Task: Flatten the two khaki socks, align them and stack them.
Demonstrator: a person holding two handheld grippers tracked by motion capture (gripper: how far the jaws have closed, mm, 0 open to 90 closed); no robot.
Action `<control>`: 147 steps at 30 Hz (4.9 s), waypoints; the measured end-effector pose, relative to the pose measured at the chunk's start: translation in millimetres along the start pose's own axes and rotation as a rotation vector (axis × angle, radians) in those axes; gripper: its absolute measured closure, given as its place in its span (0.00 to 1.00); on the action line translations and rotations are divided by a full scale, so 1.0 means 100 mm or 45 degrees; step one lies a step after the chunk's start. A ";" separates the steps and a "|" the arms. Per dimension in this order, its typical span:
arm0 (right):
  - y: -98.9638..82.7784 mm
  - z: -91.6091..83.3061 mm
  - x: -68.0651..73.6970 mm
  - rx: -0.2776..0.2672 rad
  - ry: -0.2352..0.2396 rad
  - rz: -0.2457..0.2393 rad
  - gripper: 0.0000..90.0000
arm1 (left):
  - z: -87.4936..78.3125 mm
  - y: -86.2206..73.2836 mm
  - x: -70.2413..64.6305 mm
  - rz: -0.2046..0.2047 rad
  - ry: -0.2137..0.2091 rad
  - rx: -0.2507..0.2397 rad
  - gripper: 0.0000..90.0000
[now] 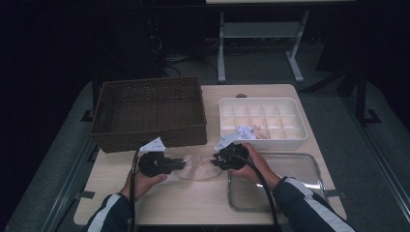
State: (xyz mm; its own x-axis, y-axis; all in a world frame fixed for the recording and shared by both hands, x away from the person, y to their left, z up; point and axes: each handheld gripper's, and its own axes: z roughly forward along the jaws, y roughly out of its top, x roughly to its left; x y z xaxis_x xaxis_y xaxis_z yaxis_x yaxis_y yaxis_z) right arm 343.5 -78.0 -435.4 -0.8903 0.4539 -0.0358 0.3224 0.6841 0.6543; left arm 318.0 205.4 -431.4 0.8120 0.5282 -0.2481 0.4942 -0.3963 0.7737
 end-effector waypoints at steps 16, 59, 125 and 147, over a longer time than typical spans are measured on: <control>-0.08 0.20 -0.05 0.066 0.040 0.028 0.83 | 0.46 0.23 -0.07 0.033 -0.031 0.053 0.89; -0.07 0.04 -0.09 0.049 0.029 0.042 0.74 | 0.69 0.06 -0.21 0.204 -0.009 0.145 0.77; 0.09 0.29 0.18 0.001 0.007 -0.085 0.71 | 0.47 0.04 -0.08 0.018 -0.039 -0.001 0.91; -0.02 0.20 0.05 0.058 -0.002 -0.016 0.89 | 0.56 0.20 -0.22 0.106 -0.023 -0.024 0.88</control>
State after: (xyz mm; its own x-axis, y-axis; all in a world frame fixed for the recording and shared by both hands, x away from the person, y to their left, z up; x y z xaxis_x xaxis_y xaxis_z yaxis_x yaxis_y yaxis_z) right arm 345.2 -65.6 -452.3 -0.8939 0.4460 -0.0449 0.3255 0.7149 0.6188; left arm 327.2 143.7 -442.6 0.8557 0.4801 -0.1928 0.4187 -0.4238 0.8032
